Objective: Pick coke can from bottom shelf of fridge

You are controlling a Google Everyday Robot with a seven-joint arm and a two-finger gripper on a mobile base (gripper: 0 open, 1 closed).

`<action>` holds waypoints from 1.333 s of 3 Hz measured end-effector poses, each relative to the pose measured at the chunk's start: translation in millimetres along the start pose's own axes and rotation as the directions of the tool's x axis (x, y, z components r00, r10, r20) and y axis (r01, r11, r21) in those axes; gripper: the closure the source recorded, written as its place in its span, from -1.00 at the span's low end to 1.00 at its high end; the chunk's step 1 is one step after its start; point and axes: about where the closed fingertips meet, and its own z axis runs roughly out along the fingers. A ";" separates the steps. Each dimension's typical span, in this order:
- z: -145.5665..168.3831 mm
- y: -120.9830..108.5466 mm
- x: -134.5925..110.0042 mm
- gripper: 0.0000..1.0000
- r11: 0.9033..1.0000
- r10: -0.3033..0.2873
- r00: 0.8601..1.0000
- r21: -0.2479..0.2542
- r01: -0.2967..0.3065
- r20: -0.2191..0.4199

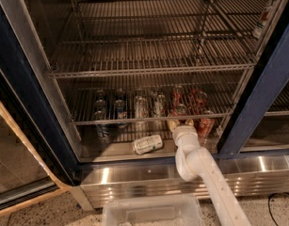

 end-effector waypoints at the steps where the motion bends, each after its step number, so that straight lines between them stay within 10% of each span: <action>1: 0.0 0.0 0.0 0.96 1.000 0.000 1.000 0.000 0.000 0.000; 4: -30.9 0.1 0.1 1.00 0.999 -0.038 0.999 -0.010 0.038 -0.009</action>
Offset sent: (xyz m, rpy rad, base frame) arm 0.0000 0.0000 0.0000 0.0000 0.0000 0.0000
